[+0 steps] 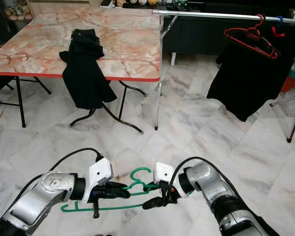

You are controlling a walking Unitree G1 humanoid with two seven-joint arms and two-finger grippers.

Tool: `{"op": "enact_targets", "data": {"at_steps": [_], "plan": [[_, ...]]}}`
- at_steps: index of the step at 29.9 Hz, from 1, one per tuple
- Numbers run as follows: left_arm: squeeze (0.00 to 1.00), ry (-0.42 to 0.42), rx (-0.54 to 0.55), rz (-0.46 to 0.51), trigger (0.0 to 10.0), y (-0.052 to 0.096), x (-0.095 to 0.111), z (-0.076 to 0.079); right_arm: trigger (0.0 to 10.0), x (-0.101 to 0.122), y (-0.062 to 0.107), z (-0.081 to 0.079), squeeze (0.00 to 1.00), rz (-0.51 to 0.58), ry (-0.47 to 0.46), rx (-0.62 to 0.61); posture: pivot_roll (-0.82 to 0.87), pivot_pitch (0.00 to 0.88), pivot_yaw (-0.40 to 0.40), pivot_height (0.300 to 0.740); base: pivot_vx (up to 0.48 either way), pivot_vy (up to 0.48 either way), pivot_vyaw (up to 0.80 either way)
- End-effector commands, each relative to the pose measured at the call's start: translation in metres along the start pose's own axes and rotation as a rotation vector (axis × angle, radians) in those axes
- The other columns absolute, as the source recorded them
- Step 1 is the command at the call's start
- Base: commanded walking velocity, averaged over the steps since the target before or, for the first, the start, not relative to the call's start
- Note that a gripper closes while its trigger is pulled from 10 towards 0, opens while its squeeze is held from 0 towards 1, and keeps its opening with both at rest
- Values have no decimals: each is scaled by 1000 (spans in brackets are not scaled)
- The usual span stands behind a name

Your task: Hang hanger

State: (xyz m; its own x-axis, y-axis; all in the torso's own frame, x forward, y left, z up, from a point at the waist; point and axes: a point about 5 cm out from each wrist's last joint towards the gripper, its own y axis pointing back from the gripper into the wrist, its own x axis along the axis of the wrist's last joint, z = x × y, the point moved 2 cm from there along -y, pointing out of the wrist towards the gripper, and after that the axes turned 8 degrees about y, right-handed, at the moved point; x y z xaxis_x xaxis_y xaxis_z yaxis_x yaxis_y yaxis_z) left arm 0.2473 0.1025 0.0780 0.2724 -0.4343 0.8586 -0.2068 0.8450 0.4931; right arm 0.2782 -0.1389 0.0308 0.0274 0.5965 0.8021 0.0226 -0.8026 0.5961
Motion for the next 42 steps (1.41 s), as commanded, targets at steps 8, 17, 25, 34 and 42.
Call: {"op": "enact_targets", "data": {"at_steps": [8,17,25,34,42], "plan": [[0,-11,18,-61,0,2,-14,-2,10000,8,3,13,1000,43,12,-101,99,99,-34,740,0,0,0],[0,11,99,-111,0,8,-36,-12,10000,-6,9,22,0,-20,-17,-259,96,100,-35,740,0,0,0],[0,60,388,-120,4863,15,-59,-45,10000,-41,8,17,0,-132,-146,-459,96,103,-34,740,0,0,0],[0,306,939,-144,10000,41,-128,-71,10000,-97,-3,-9,0,-133,-656,-957,90,107,-23,740,0,0,0],[0,531,1051,-237,10000,53,-192,-35,10000,-135,-21,-62,0,-195,-995,-1096,88,109,-16,740,0,0,0]]}}
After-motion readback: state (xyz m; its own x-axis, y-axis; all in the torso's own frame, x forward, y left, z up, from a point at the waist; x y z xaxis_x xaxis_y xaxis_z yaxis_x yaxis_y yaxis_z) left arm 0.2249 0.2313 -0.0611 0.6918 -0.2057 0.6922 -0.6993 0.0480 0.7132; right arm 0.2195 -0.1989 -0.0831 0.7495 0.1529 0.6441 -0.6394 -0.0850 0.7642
